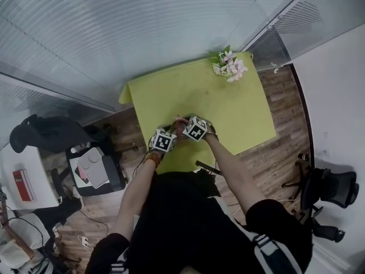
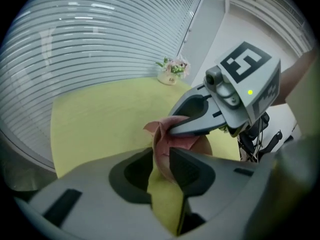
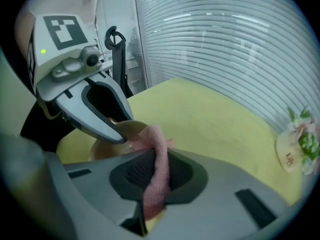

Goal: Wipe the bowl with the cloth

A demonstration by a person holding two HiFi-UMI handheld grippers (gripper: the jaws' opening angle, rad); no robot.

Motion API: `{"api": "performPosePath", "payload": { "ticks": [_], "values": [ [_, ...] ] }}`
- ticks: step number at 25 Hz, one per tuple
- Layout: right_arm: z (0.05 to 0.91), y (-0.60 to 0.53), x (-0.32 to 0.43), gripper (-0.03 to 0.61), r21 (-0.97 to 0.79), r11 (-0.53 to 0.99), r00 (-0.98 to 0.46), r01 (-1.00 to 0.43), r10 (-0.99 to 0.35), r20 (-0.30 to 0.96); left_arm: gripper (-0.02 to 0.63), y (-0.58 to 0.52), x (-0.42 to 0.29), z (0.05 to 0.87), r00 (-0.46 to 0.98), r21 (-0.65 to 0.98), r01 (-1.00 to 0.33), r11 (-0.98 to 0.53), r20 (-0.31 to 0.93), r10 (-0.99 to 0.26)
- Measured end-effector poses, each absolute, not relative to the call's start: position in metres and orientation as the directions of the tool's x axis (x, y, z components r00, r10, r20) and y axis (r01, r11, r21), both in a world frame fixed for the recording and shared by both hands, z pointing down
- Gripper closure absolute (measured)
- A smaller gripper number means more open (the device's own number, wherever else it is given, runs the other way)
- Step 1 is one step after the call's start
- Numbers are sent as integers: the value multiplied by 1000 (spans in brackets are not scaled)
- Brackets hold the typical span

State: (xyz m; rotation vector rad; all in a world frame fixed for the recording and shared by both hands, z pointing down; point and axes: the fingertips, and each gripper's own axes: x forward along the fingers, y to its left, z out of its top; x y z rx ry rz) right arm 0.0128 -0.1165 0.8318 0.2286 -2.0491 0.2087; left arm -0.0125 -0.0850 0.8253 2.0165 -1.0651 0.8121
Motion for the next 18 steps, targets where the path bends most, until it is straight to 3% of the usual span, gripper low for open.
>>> {"api": "performPosePath", "payload": {
  "ticks": [8,18],
  "values": [
    [760,-166,4,549,154,931,-557,-331,-324,765,506,-126,-26,775,462,258,-873,-415,709,-533],
    [595,-211,-2,548,335,758,-644,-560,-652,400,525,-200,-41,651,470,158,-872,-463,537,-701]
  ]
}}
